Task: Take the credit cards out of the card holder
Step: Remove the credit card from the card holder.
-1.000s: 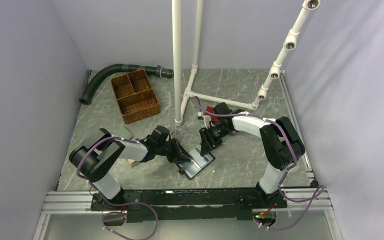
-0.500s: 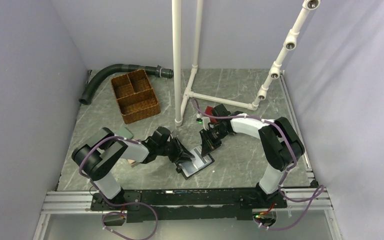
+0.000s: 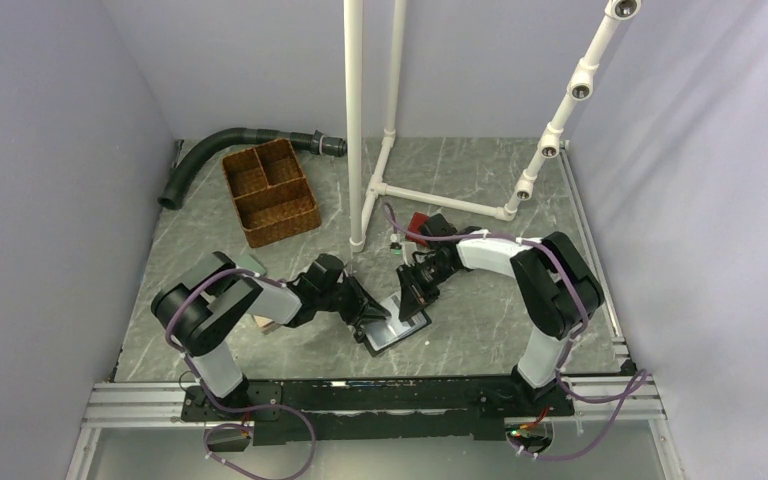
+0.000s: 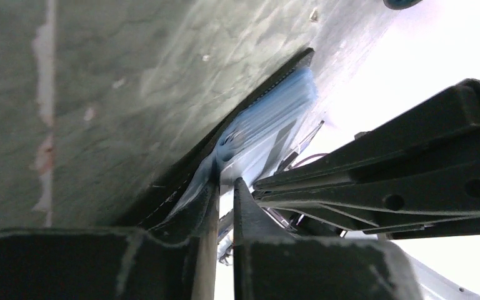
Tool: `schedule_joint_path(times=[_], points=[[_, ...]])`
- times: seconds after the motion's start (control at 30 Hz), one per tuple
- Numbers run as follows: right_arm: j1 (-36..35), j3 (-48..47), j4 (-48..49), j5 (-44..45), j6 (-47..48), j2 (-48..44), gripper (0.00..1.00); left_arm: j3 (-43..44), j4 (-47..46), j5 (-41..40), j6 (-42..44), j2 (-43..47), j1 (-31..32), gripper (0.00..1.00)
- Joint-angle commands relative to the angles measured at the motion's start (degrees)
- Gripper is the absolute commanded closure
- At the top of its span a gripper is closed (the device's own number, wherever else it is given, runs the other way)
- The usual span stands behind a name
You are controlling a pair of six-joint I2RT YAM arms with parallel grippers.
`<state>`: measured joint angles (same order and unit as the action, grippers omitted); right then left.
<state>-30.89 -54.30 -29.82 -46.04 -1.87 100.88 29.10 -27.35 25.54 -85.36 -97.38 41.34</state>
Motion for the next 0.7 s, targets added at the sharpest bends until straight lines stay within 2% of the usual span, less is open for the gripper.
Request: schedule_joint_path(times=[0.0,0.07,0.2,0.3,0.37,0.4,0.43,0.47,0.57,0.67], points=[[-0.1,0.0,0.8,0.7,-0.9,1.1,0.88,0.7,-3.3,-3.2,0.4,-1.2,0.2,0.92],[0.3,0.0,0.8,1.8,-0.8,1.2,0.89,-0.1,-4.8,-3.2,1.0,-0.8,0.3,1.0],[1.3,-0.1,0.6,2.6,-0.5,0.8,0.89,-0.7,-7.7,-2.6,4.2,-0.4,0.0,1.0],[2.2,-0.2,0.4,3.7,0.6,-0.5,0.88,0.6,-3.7,-0.4,9.9,0.3,-0.3,1.0],[2.7,-0.1,0.2,3.8,1.3,-1.9,0.84,1.7,0.2,0.4,14.6,1.7,-0.4,1.0],[3.0,-0.4,-0.2,3.4,3.5,-2.9,0.8,2.3,3.1,0.4,17.1,2.7,-0.4,1.0],[3.2,-0.6,-0.6,2.3,5.3,-3.9,0.73,3.0,5.7,0.0,20.0,4.0,-0.5,1.0],[3.6,-0.8,-1.3,0.7,6.8,-5.0,0.62,3.8,8.0,-0.2,22.7,5.4,-0.4,1.0],[5.4,-1.7,-3.3,-3.7,11.5,-8.4,0.43,5.3,14.0,-1.8,30.4,9.5,-0.4,1.0],[7.8,-2.1,-5.5,-7.9,16.4,-10.4,0.32,6.2,18.1,-2.7,36.6,13.1,-0.4,1.0]])
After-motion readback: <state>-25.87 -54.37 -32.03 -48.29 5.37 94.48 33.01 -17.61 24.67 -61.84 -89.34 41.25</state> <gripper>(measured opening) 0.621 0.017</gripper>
